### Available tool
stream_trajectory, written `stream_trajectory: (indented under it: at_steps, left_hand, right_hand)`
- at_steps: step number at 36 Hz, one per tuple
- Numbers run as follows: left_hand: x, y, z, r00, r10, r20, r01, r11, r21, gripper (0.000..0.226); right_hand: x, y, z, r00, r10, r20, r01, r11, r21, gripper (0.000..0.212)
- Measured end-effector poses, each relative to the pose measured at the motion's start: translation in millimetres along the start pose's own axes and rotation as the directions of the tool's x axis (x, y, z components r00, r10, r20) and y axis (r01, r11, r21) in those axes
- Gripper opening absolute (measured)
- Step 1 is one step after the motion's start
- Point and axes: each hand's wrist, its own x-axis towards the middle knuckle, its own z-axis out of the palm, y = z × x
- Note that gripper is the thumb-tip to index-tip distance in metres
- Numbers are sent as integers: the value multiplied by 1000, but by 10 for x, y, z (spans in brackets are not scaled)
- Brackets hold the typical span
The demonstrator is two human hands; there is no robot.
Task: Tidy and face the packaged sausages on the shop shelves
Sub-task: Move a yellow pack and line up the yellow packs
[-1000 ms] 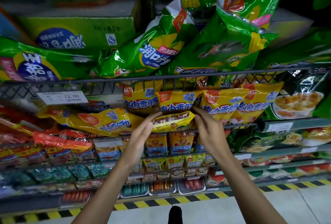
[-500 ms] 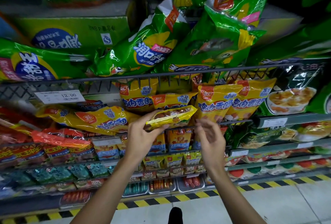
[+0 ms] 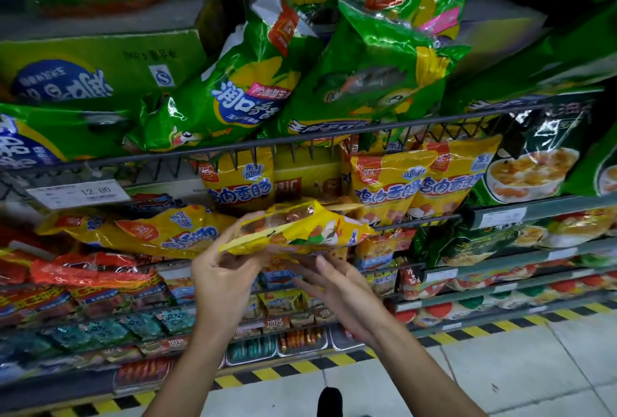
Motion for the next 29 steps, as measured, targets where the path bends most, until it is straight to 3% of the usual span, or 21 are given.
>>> stream_trajectory:
  at_steps: [4, 10, 13, 17, 20, 24, 29]
  left_hand:
    - [-91, -135, 21, 997, -73, -15, 72, 996, -53, 40]
    - [-178, -310, 148, 962, -258, -89, 231, 944, -237, 36]
    - [-218, -405, 171, 924, -375, -72, 329, 878, -348, 38]
    - [-224, -433, 164, 910, -415, -5, 385, 848, -364, 49]
    - [-204, -461, 124, 899, -437, 21, 423, 858, -292, 42]
    - [-174, -530, 10, 899, -425, 107, 436, 892, -117, 42]
    - [-117, -532, -26, 854, -448, 266, 454, 890, 40, 43]
  right_hand:
    - [32, 103, 17, 1000, 12, -27, -2, 937, 348, 70]
    - [144, 192, 86, 989, 72, -128, 5, 855, 518, 105]
    - [126, 144, 130, 987, 20, -160, 55, 890, 453, 108]
    - [48, 54, 41, 976, 28, -217, 55, 928, 367, 98]
    - [5, 5, -83, 949, 6, -316, 88, 955, 282, 88]
    - [-108, -87, -212, 919, -134, -372, 152, 988, 18, 62]
    - [-197, -180, -236, 888, -254, -384, 227, 967, -115, 60]
